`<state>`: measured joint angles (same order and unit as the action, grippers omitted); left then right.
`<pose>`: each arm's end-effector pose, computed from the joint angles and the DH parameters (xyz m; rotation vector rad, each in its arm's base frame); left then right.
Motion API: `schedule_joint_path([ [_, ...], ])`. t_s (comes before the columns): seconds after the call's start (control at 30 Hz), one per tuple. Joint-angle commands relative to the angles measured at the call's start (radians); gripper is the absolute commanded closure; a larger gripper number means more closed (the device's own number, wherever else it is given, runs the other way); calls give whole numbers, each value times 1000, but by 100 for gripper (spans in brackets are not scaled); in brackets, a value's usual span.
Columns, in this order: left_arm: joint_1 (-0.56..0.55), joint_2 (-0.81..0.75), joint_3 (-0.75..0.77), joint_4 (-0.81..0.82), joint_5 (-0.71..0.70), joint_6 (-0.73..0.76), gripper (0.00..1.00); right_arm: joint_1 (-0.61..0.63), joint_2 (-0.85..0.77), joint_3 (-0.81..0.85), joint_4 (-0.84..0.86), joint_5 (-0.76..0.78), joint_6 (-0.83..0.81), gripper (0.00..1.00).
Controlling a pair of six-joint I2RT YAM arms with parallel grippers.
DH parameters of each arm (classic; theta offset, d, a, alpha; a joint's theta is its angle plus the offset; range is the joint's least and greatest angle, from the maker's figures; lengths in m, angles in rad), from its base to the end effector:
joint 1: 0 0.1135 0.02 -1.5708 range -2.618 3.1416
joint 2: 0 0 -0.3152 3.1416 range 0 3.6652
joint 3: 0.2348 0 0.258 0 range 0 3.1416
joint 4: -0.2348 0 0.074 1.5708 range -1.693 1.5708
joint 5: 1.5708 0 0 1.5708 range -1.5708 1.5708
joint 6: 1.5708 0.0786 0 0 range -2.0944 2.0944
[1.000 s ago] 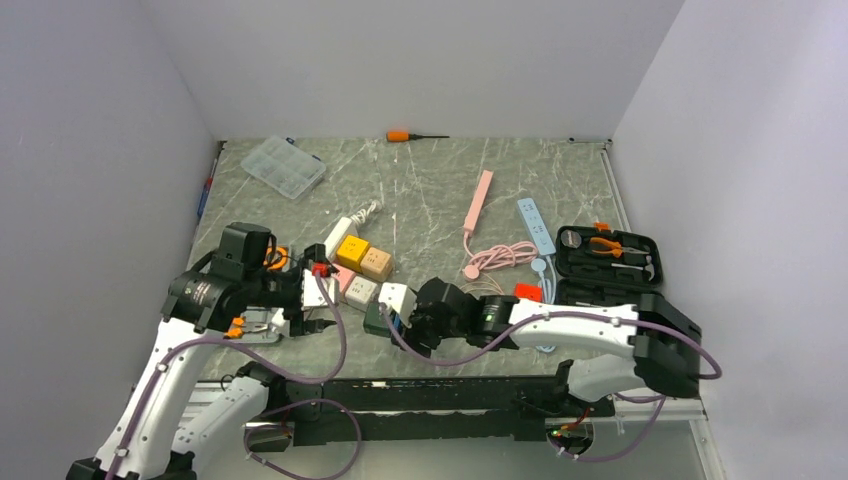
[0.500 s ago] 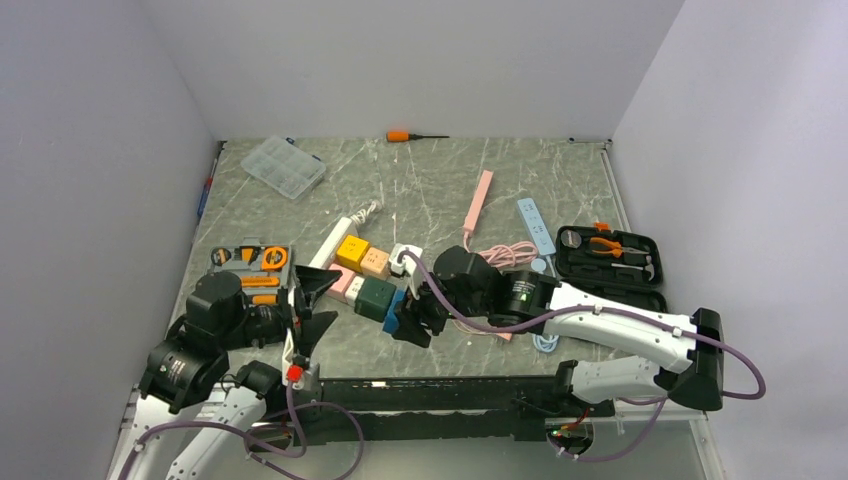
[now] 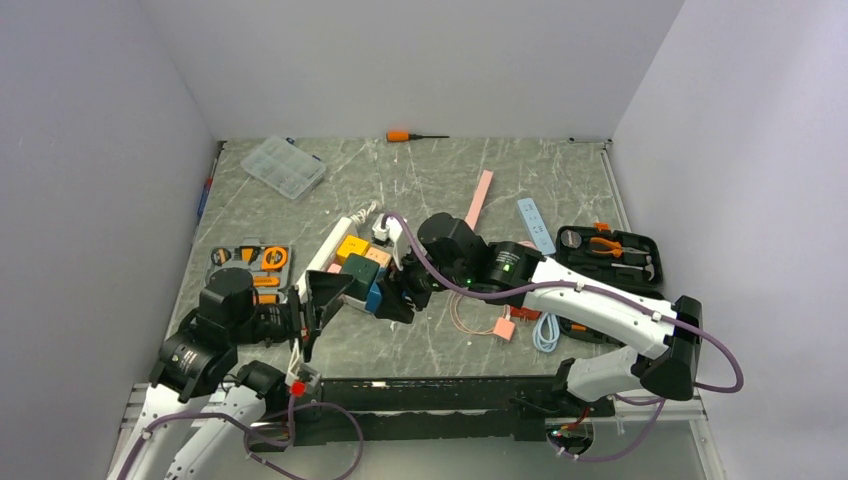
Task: Pull the plug off the socket
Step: Remove the plug from the socket.
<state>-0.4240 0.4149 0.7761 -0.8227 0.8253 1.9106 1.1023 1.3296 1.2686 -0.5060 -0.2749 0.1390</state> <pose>0.0301 -0.0769 0.3287 1.8634 0.2600 0.1760 0.1277 0.2997 0.3838 -1.2122 1.9446 0.9863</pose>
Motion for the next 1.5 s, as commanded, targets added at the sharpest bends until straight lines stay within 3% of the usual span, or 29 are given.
schedule_joint_path([
  [0.0,-32,40,-3,135,8,-15,1,-3,5,82,70,-44,-3,100],
  [0.27,-175,118,-24,336,-202,-157,1,-4,15,81,103,-54,-10,100],
  [0.33,-196,134,-18,341,-225,-171,6,-4,18,82,108,-54,-14,100],
  [0.53,-283,149,-27,354,-299,-194,37,-5,31,92,117,-42,-15,100],
  [0.67,-317,178,-18,387,-376,-240,72,-15,19,81,129,-58,0,100],
  [1.0,-330,256,31,438,-554,-340,99,-35,-107,-110,109,-47,48,100],
  [1.2,-328,226,-34,474,-613,-297,100,-55,-251,-254,49,-91,104,100],
  [1.47,-325,218,-54,507,-615,-295,100,-58,-417,-315,-142,-167,135,100],
])
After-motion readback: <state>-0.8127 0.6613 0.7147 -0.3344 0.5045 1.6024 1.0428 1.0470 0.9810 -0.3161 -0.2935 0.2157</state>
